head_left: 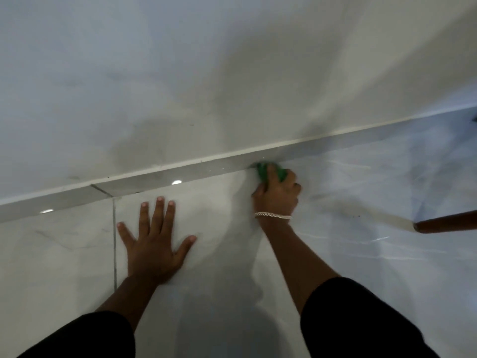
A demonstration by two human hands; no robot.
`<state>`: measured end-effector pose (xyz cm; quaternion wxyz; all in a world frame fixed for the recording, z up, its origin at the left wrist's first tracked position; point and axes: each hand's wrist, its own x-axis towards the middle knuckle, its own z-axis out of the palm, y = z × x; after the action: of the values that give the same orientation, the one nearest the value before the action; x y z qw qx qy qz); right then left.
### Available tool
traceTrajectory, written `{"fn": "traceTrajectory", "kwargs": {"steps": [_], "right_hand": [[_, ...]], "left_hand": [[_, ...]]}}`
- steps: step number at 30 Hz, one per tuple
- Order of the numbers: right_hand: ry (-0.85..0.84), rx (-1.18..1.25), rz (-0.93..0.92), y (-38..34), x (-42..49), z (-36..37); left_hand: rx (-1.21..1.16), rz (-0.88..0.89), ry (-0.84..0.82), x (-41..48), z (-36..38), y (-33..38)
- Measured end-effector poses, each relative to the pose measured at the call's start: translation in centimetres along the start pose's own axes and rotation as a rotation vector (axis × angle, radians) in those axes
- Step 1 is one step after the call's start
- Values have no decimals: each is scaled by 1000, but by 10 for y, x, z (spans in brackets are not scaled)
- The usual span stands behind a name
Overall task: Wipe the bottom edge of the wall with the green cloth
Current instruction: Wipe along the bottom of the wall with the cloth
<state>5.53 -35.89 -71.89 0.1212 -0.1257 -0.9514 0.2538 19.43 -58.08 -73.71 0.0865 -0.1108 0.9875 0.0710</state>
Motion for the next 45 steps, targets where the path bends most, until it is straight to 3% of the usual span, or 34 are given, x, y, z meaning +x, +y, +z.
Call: {"fn": "traceTrajectory", "kwargs": {"steps": [3, 7, 9, 12, 14, 18, 21, 26, 33, 38, 42, 45], "right_hand": [[148, 498, 310, -16, 23, 1], [14, 842, 477, -82, 9, 16], [-34, 929, 571, -115, -11, 21], [-118, 947, 553, -141, -41, 21], [-134, 959, 621, -133, -40, 16], [-10, 1018, 935, -90, 11, 0], [-25, 1283, 1054, -68, 42, -16], [45, 1141, 933, -45, 60, -25], [-76, 796, 857, -78, 21, -9], [-147, 941, 903, -113, -18, 0], [65, 878, 872, -57, 35, -9], [101, 819, 899, -19, 70, -17]], "left_hand": [[-2, -1, 1, 1, 1, -1], [6, -2, 3, 1, 3, -1], [2, -1, 0, 2, 3, -2], [15, 6, -8, 2, 2, -2], [3, 0, -5, 1, 1, -1], [-18, -3, -6, 2, -1, 0], [-14, -6, -24, 1, -1, -1], [-18, -11, -29, 2, 0, -2], [-13, -10, -43, 2, 1, -2], [-1, -12, -77, 4, 0, -2], [-5, -23, -73, 3, -2, -1], [19, -5, -70, 3, -2, -1]]}}
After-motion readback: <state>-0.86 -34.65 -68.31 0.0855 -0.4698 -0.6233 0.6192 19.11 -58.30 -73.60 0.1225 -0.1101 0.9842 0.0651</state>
